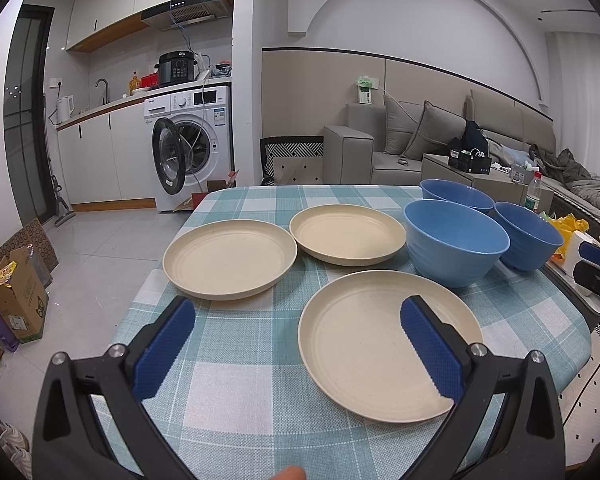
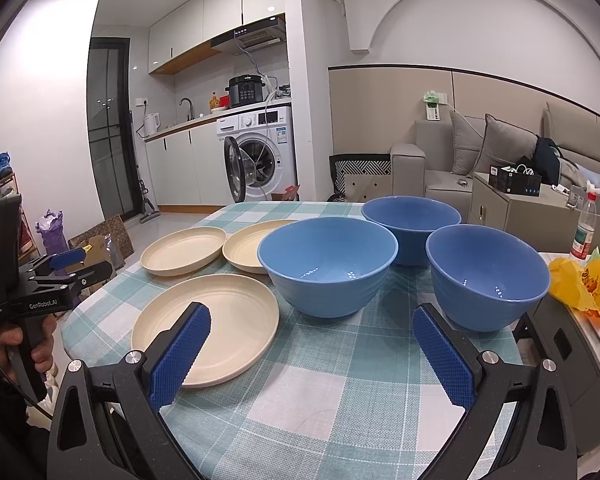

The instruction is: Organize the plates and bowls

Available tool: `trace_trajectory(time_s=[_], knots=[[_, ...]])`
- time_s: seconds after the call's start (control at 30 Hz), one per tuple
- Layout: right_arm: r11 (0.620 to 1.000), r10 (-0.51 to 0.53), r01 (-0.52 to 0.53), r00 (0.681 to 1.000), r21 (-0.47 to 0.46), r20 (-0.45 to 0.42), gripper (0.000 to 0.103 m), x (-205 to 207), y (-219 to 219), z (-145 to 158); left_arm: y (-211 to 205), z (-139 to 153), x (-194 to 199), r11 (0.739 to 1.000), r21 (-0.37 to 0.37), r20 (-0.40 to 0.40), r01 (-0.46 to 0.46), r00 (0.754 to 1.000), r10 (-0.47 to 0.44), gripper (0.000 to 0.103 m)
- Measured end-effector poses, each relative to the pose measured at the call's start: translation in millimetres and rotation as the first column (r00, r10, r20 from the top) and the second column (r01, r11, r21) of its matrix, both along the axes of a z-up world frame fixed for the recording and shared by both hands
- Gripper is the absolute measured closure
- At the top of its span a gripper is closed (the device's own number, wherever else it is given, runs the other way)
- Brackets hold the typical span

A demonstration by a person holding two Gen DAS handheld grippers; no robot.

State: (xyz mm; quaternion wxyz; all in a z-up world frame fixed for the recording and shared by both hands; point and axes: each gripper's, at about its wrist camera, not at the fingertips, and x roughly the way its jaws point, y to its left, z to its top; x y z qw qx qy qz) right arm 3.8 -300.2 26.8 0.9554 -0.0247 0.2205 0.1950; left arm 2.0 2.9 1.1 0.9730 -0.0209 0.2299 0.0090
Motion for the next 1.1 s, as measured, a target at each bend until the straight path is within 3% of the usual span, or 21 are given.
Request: trace_trajectory(time_s=[1.1], knots=[[1.000, 0.001, -0.001, 1.000, -0.013, 0.001, 0.000, 3.6, 0.4, 3.5, 3.6, -0.9, 0.5, 1.000, 0.003, 0.005, 0.000, 1.000, 0.000, 0.000]])
